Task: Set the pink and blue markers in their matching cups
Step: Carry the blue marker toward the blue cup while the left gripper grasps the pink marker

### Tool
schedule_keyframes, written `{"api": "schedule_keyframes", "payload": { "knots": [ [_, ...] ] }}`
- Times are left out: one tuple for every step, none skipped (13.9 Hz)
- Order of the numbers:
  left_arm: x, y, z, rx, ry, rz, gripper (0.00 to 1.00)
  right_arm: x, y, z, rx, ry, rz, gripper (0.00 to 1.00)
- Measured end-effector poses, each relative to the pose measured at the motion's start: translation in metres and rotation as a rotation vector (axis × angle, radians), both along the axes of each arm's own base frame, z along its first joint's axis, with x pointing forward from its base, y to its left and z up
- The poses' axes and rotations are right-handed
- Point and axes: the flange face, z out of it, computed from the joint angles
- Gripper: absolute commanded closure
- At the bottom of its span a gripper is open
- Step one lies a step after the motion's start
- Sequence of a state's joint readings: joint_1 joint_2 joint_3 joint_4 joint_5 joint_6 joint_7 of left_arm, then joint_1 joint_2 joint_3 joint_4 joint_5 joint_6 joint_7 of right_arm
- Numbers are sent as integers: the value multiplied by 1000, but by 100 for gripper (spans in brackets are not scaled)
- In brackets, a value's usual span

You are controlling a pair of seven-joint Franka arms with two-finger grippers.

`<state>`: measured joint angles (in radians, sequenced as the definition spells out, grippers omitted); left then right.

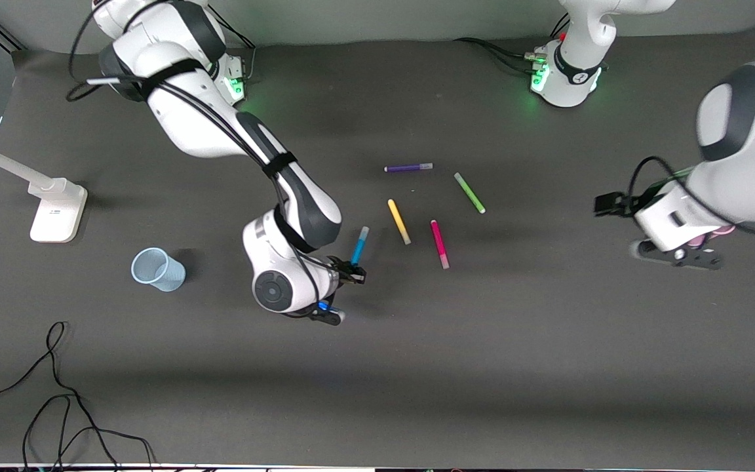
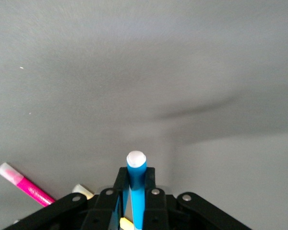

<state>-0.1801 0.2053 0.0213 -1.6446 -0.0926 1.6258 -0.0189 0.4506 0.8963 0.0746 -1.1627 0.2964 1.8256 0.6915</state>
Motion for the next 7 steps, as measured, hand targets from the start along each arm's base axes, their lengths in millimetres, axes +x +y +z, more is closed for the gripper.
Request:
{"api": "schedule_keyframes", "payload": {
  "knots": [
    [1, -20, -9, 7, -8, 30, 0, 2, -7, 21, -30, -22, 19, 100],
    [0, -41, -17, 16, -16, 57, 0, 4, -13, 41, -58, -49, 34, 100],
    [-1, -62, -25, 22, -27, 79, 0, 6, -21, 62, -84, -75, 43, 100],
    [-2, -82, -33, 22, -40, 90, 1, 8, -29, 81, -110, -100, 49, 100],
    [-2, -101, -44, 15, -55, 99, 1, 9, -39, 100, -139, -126, 53, 100],
    [-3, -121, -59, 9, -69, 117, 1, 9, -49, 119, -171, -153, 58, 100],
    [-5, -142, -77, 9, -81, 140, 1, 7, -60, 137, -205, -179, 67, 100]
  ]
}}
